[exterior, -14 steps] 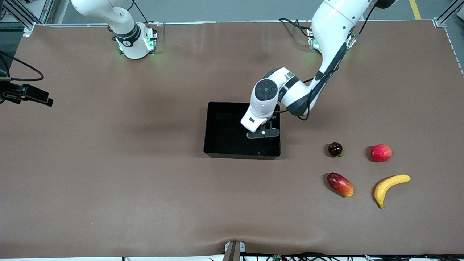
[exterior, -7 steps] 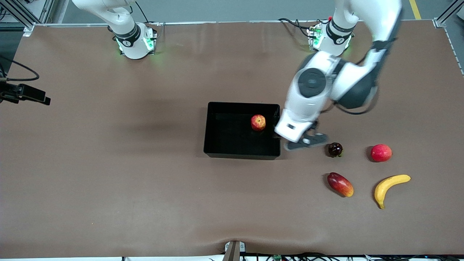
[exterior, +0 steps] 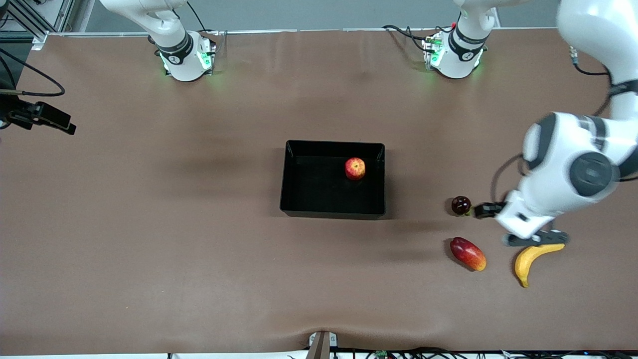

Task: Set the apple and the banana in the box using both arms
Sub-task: 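Move the left gripper to the yellow banana and grasp it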

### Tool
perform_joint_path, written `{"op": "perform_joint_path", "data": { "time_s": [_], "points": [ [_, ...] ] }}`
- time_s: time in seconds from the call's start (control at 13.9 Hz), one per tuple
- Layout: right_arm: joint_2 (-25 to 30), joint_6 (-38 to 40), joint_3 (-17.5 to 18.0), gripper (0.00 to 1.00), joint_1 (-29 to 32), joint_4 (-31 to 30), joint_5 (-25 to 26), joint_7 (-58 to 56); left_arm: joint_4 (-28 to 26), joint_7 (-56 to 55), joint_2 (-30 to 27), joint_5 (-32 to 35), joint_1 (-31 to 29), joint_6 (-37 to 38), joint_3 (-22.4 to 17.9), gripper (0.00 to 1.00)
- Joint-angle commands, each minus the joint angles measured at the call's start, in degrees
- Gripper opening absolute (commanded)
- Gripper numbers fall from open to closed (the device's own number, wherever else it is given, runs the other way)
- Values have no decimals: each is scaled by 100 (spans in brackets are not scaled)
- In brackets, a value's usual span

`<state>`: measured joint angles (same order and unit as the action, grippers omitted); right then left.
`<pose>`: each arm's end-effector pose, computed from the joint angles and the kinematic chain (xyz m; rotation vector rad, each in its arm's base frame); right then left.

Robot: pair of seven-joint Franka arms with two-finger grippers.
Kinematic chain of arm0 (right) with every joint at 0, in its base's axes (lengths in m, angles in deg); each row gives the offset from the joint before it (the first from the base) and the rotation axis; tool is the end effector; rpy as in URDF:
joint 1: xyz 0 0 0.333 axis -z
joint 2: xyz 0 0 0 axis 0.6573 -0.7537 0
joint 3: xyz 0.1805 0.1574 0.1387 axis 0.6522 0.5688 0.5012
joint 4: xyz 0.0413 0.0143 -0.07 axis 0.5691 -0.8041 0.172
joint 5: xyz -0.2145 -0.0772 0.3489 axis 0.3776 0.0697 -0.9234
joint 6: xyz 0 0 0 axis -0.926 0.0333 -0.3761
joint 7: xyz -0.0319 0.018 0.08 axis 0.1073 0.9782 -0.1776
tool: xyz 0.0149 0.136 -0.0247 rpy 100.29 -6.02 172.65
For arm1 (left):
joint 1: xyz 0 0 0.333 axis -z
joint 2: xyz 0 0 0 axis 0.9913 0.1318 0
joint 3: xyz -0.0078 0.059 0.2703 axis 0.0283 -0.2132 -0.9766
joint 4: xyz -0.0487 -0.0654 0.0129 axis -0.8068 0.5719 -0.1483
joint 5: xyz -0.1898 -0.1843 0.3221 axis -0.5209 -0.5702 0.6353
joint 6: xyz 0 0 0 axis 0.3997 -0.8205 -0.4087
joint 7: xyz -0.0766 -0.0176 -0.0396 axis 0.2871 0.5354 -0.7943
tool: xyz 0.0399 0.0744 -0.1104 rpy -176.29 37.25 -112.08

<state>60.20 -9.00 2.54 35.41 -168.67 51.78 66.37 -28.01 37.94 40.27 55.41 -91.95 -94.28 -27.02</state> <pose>0.5612 -0.0318 0.5560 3.1298 -0.2242 -0.1482 0.6852 -0.0442 0.3077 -3.0682 0.0246 0.0660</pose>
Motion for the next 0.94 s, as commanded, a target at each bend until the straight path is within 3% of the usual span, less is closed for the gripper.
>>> {"op": "perform_joint_path", "data": {
  "time_s": [0.0, 0.22, 0.5, 0.86],
  "points": [
    [280, -85, 293, 100, 303, -299, 107, 58, 123, 1039, 308, 150, -470, -358, 93, 100],
    [288, -77, 724, 100, 691, -281, 107, 58, 123, 2208, 860, 308, -857, -1269, 84, 100],
    [271, -68, 734, 100, 674, -238, 98, 67, 132, 3378, 1573, 369, -1210, -2510, 50, 100],
    [245, -129, 717, 100, 691, -185, 125, 67, 132, 4047, 1978, 361, -1236, -3004, -135, 100]
  ]
}}
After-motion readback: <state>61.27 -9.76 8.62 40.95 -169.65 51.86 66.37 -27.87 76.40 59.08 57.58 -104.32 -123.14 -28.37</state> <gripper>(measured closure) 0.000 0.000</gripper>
